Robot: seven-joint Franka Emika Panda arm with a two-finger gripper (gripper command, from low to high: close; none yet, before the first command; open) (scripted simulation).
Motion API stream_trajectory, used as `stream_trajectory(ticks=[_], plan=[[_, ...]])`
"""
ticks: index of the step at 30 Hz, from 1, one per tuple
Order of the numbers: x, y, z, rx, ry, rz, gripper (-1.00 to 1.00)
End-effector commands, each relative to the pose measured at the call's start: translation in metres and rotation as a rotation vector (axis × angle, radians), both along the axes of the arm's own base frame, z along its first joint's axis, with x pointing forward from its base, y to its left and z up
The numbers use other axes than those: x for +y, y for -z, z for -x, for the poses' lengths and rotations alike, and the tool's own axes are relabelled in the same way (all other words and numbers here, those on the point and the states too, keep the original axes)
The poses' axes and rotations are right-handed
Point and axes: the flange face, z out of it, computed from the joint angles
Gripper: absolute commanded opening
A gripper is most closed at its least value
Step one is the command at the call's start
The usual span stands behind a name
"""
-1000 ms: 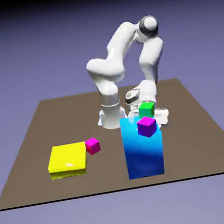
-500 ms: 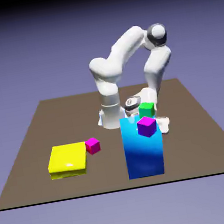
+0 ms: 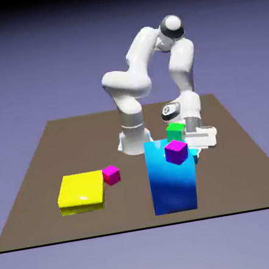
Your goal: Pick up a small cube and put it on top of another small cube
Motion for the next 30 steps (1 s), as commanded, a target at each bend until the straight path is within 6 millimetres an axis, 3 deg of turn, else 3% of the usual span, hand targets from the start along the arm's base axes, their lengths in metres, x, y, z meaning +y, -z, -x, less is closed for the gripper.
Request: stream_trajectory(ticks=[1,9,18,26,29,30], plan=[[0.003,-0.005,-0.004,0.004,0.013,0.001,-1.00],[0.025,-0.055,-0.031,0.019,0.119,0.012,-1.00],[0.032,-0.134,-0.049,0.001,0.259,0.027,-1.00],[0.015,-0.215,-0.053,-0.039,0.412,0.033,-1.00],[-0.005,-0.245,-0.056,-0.059,0.503,0.032,-1.00],[-0.010,-0.246,-0.057,-0.062,0.524,0.033,-1.00]])
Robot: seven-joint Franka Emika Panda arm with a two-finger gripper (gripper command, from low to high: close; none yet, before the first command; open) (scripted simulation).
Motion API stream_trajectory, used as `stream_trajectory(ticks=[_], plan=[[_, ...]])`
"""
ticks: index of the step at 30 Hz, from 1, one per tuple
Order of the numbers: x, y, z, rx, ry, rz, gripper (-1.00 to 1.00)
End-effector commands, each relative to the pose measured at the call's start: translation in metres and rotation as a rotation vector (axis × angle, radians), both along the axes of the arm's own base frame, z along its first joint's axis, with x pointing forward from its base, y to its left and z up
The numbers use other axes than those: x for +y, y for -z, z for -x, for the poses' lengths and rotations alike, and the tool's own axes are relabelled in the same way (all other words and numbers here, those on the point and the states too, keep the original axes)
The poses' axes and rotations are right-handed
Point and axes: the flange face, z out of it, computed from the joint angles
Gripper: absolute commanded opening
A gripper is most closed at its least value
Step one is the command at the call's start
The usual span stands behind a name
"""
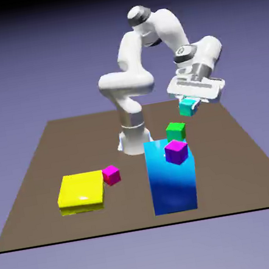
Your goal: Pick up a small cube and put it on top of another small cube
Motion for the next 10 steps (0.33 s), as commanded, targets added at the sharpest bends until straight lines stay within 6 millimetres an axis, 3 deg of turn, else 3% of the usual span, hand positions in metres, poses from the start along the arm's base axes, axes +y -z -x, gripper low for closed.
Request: stream_trajectory(ticks=[1,6,7,8,10], plan=[[0.000,0.000,0.000,0.000,0.001,0.001,-1.00],[-0.029,0.051,-0.027,0.000,0.001,0.001,-1.00],[-0.029,0.051,-0.027,0.000,0.001,0.001,1.00],[-0.029,0.051,-0.027,0.000,0.001,0.001,1.00],[-0.016,0.030,-0.017,-0.001,0.002,0.003,1.00]])
